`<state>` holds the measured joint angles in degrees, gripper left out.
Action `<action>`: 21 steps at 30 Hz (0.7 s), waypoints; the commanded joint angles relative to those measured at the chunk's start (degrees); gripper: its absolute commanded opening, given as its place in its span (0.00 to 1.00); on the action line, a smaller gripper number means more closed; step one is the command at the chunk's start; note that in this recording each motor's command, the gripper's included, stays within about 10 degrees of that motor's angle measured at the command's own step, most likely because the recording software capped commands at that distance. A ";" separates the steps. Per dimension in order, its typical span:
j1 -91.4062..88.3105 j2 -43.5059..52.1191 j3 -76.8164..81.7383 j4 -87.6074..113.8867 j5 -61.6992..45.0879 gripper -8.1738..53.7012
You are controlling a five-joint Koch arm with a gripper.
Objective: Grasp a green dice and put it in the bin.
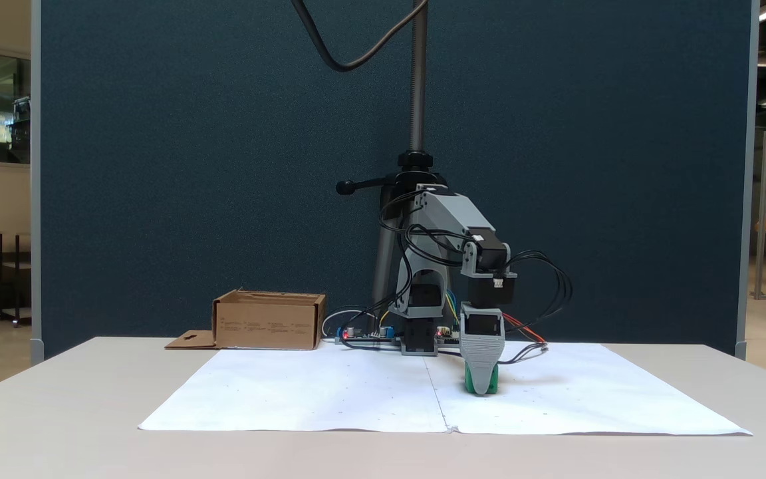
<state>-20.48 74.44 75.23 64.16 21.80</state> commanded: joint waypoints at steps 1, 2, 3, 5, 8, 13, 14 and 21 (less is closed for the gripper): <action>-0.26 0.97 -1.05 0.18 3.16 0.69; -0.18 0.97 -1.05 0.18 3.16 0.66; -0.18 0.97 -0.97 0.18 3.16 0.63; -0.09 0.97 -0.97 0.18 3.16 0.58; -0.09 1.23 -1.05 0.44 3.69 0.38; 0.00 1.85 -1.05 1.14 5.36 0.32; 0.00 1.85 -1.05 1.23 5.36 0.32; 2.46 2.99 -12.81 13.08 5.19 0.32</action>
<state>-18.02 74.79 67.06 71.72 23.47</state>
